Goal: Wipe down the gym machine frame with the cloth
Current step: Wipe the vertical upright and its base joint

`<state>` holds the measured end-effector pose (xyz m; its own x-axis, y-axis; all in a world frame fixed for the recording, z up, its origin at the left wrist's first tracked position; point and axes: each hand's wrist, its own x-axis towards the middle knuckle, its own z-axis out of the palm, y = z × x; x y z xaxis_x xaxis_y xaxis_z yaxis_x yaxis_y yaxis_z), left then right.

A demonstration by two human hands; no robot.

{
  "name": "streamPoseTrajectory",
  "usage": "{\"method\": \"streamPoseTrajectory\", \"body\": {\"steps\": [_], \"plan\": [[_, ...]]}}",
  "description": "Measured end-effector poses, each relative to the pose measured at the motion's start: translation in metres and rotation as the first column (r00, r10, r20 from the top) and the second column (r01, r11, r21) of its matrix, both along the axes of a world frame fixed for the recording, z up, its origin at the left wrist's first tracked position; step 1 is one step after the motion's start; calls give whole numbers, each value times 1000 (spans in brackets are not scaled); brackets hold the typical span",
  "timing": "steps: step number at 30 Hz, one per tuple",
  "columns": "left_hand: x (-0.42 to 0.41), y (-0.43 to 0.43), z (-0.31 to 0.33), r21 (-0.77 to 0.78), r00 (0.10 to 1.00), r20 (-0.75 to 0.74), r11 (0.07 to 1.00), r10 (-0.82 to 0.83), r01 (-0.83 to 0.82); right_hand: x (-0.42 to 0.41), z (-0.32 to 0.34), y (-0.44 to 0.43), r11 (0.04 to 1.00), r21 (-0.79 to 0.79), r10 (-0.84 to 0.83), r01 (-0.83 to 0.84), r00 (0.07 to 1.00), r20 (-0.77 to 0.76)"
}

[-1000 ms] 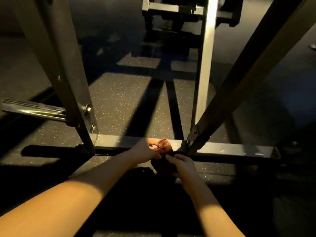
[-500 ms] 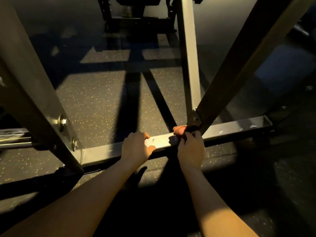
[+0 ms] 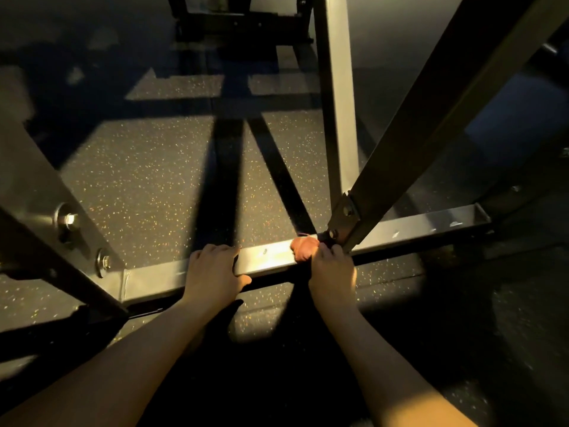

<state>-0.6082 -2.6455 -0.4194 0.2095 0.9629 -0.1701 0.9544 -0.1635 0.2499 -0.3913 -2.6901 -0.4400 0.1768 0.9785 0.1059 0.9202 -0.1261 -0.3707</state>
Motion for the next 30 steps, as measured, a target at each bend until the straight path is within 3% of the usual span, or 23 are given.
{"method": "streamPoseTrajectory", "body": {"steps": [2, 5, 9, 13, 17, 20, 22, 23, 27, 28, 30], "plan": [[0, 1, 1, -7, 1000, -9, 1000, 4, -4, -2, 2, 2, 982, -53, -184, 180, 979, -82], [0, -1, 4, -1, 999, 27, 999, 38, -38, -45, 8, 3, 991, -2, -131, 135, 959, -251], [-2, -4, 7, -10, 996, 22, 997, 83, -82, -45, -15, 1, 993, 16, 115, -116, 993, 25], [-5, -6, 6, -60, 997, 39, 996, 72, -70, 8, -17, -1, 999, -47, -1, 12, 972, 236], [-8, -6, 6, -101, 993, 77, 992, 90, -82, -46, 0, 3, 999, 15, -51, 51, 999, -2], [-12, -6, 8, -79, 995, 54, 994, 83, -78, -84, -10, 6, 992, 53, 112, -112, 994, 16], [-14, -6, 8, -61, 994, 50, 994, 94, -91, -65, -18, 10, 960, 109, 249, -259, 964, 94], [-15, -6, 7, -67, 994, 53, 993, 100, -97, -47, -13, 10, 948, 153, 277, -280, 960, 35], [-18, -6, 3, -73, 987, 79, 988, 143, -137, -4, -5, 18, 995, 36, -98, 98, 995, -6], [-19, -6, 3, -67, 985, 79, 987, 154, -149, -12, -5, 23, 991, 34, -132, 132, 991, 2], [-23, -6, 2, -58, 980, 65, 981, 187, -184, -49, -8, 29, 1000, 0, -21, 21, 1000, -23]]}}
